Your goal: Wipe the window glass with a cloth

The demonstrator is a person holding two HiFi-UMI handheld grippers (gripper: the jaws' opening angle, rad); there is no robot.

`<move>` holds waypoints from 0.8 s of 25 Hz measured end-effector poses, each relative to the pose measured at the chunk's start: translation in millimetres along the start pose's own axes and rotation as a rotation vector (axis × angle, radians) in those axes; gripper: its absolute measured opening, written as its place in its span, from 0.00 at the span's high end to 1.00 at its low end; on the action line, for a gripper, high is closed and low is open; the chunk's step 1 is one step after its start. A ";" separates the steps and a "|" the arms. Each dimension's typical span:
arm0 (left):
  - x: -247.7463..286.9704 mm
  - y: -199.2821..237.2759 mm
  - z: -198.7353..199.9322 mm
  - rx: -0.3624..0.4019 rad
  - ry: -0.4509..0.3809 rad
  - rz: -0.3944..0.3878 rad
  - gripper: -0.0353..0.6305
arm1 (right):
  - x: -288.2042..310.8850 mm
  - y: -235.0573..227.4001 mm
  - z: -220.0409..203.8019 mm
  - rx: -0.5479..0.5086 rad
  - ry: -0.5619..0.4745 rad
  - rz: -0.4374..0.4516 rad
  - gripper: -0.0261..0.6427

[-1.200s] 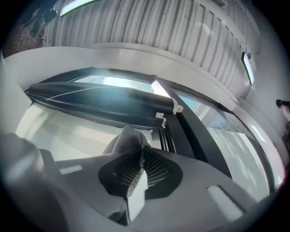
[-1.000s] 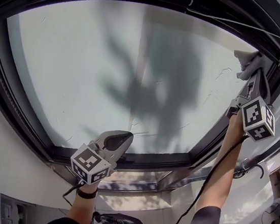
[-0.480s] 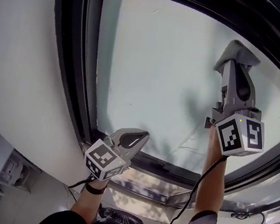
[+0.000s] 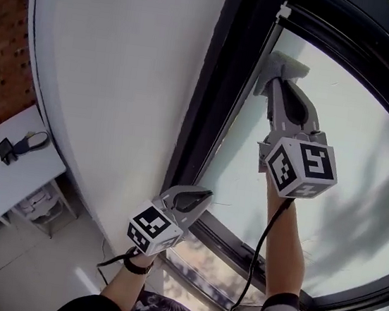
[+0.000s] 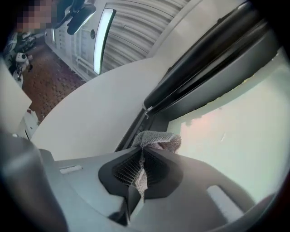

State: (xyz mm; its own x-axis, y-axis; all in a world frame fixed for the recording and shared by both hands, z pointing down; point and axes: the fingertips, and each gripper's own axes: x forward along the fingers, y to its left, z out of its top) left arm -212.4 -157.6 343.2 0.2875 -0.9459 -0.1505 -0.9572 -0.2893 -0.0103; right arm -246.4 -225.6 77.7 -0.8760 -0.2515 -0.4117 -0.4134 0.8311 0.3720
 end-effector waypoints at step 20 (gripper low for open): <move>55.2 -74.0 -14.8 -0.036 0.035 -0.264 0.95 | -99.2 -84.8 15.2 -0.162 0.071 -0.256 0.94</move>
State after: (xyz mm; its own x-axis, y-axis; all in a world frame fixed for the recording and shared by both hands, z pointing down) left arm -125.2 -190.7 350.3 0.5287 -0.8413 -0.1131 -0.8473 -0.5311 -0.0098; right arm -120.7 -263.6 74.3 -0.7511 -0.4811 -0.4521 -0.6521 0.6479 0.3937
